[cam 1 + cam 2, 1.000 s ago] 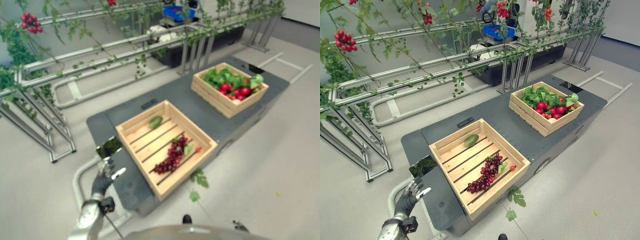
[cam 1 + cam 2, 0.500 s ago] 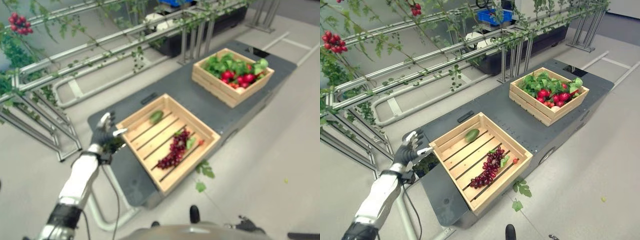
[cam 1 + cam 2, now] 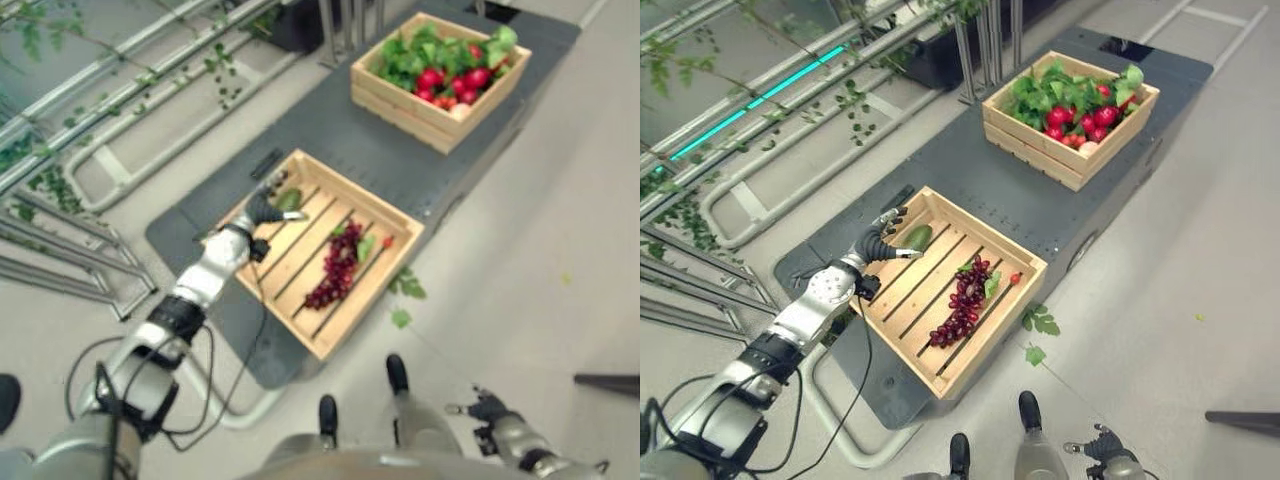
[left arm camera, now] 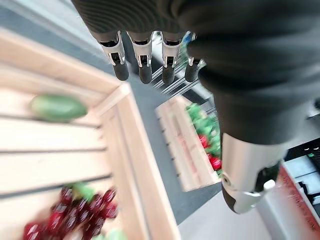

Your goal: Pick up the fruits from the basket on one side to the basket on the other side

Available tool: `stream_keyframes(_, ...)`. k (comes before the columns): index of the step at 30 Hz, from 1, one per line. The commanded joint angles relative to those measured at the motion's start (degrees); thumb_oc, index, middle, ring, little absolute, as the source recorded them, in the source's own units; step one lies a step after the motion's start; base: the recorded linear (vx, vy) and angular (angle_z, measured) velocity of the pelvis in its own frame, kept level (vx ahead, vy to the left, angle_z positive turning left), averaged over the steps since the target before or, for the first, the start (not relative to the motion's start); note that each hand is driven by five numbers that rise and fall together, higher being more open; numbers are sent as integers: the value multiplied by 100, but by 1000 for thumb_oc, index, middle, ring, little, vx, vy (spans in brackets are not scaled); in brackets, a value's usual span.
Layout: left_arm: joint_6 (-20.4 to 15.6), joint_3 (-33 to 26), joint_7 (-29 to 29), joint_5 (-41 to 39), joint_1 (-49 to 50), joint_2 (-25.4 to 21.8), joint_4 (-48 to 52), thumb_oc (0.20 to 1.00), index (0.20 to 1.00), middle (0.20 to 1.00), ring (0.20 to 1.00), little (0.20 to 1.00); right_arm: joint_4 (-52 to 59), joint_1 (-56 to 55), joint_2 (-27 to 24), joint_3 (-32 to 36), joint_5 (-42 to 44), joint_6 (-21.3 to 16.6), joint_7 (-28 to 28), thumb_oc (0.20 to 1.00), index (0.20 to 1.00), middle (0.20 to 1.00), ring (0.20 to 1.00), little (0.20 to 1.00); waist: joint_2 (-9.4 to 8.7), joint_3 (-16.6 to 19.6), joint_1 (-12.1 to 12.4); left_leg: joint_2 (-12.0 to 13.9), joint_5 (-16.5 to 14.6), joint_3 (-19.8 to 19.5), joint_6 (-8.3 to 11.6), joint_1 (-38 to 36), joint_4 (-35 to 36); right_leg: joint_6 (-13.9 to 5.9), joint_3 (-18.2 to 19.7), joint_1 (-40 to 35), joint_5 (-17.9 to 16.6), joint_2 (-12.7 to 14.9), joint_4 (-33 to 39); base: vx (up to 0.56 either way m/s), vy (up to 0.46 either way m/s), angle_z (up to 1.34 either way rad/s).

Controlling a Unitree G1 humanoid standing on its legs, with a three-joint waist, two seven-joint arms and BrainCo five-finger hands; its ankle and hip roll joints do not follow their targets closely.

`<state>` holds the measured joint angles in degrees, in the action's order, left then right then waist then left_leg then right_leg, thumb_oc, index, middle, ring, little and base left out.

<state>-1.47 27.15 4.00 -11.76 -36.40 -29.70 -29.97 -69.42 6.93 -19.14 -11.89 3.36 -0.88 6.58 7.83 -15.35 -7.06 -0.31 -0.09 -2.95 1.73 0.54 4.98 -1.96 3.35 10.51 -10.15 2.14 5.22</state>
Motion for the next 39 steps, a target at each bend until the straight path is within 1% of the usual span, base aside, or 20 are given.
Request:
stream_keyframes(1,-64,35,324,490,-861,14,-897,1000,1000,1000,1000,1000,-36,123,-43,-113,311,-94,185,1000,1000,1000,1000,1000,-222,-35,-13,-294,67,-37,-21,530,-56,-523,46,31,444,43,-47,-30,-18,-18)
stream_keyframes(3,-42,70,346,549,-924,43,-1066,1000,1000,1000,1000,1000,-16,132,-40,-125,339,-96,197,1000,1000,1000,1000,1000,-228,-66,-27,-296,76,-21,-21,566,-59,-520,70,77,427,33,-47,-27,-22,-14)
stream_keyframes(4,38,136,454,602,-1137,222,-1629,1000,1000,1000,1000,1000,5,174,-42,-185,385,-116,245,1000,1000,1000,1000,1000,-249,-159,-85,-290,97,16,-11,638,-64,-514,100,164,393,18,-52,-22,-20,-7)
stream_keyframes(7,91,129,528,583,-1328,446,-2434,1000,1000,1000,1000,1000,-13,247,-44,-226,452,-125,311,1000,1000,1000,1000,1000,-254,-289,-142,-294,119,74,-11,719,-70,-508,163,280,368,-16,-63,-2,0,-4)
stream_keyframes(10,142,76,523,483,-1416,556,-3003,1000,1000,1000,1000,1000,26,287,-42,-282,513,-148,356,1000,1000,1000,1000,1000,-267,-409,-202,-280,132,145,-3,773,-77,-494,249,375,346,-54,-78,-6,-5,-22)
stream_keyframes(11,137,76,522,482,-1421,557,-3010,1000,1000,1000,1000,1000,26,289,-44,-282,514,-148,356,1000,1000,1000,1000,1000,-266,-411,-199,-279,131,148,-3,774,-77,-494,252,376,346,-55,-79,-7,-11,-12)
stream_keyframes(14,152,-44,515,314,-1435,572,-3366,1000,1000,1000,1000,1000,125,332,-69,-306,579,-184,414,1000,1000,1000,1000,1000,-274,-582,-263,-278,148,213,0,855,-76,-480,322,505,325,-95,-96,4,-8,-13)
stream_keyframes(15,151,-45,515,313,-1435,571,-3368,1000,1000,1000,1000,1000,126,333,-70,-308,580,-183,414,1000,1000,1000,1000,1000,-274,-582,-263,-278,147,214,0,856,-76,-479,323,506,325,-96,-96,10,-9,-17)
stream_keyframes(17,147,-223,472,54,-1329,581,-3516,1000,1000,1000,1000,1000,168,370,-74,-314,625,-207,446,1000,1000,1000,1000,1000,-281,-688,-288,-263,160,246,8,917,-78,-472,356,583,319,-118,-111,24,-16,-11)
stream_keyframes(21,155,-334,488,-85,-1245,578,-3588,1000,1000,1000,1000,1000,242,428,-66,-342,647,-227,507,1000,1000,1000,1000,1000,-293,-787,-311,-263,169,268,9,970,-70,-455,380,656,315,-150,-115,18,-20,-7)
stream_keyframes(22,147,-474,509,-284,-1173,563,-3645,1000,1000,1000,1000,1000,281,474,-60,-356,650,-249,547,1000,1000,1000,1000,1000,-299,-847,-315,-257,172,274,11,1012,-64,-449,389,712,317,-169,-118,10,-10,-9)
stream_keyframes(28,121,-724,536,-743,-1005,498,-3596,1000,1000,1000,1000,1000,371,583,-39,-381,663,-273,653,1000,1000,1000,1000,1000,-308,-977,-311,-242,202,286,37,1119,-38,-433,405,820,317,-191,-120,11,-16,-8)
stream_keyframes(33,95,-668,504,-743,-906,559,-3446,1000,1000,1000,1000,1000,304,618,-34,-388,656,-273,674,1000,1000,1000,1000,1000,-308,-1017,-310,-244,203,260,50,1162,-27,-424,385,847,319,-199,-106,2,-5,-3)
stream_keyframes(39,118,-480,578,-512,-865,841,-3309,1000,1000,1000,1000,1000,221,703,-55,-425,660,-292,732,1000,1000,1000,1000,1000,-287,-1079,-339,-262,225,262,73,1228,-19,-420,364,884,313,-185,-93,0,0,0)
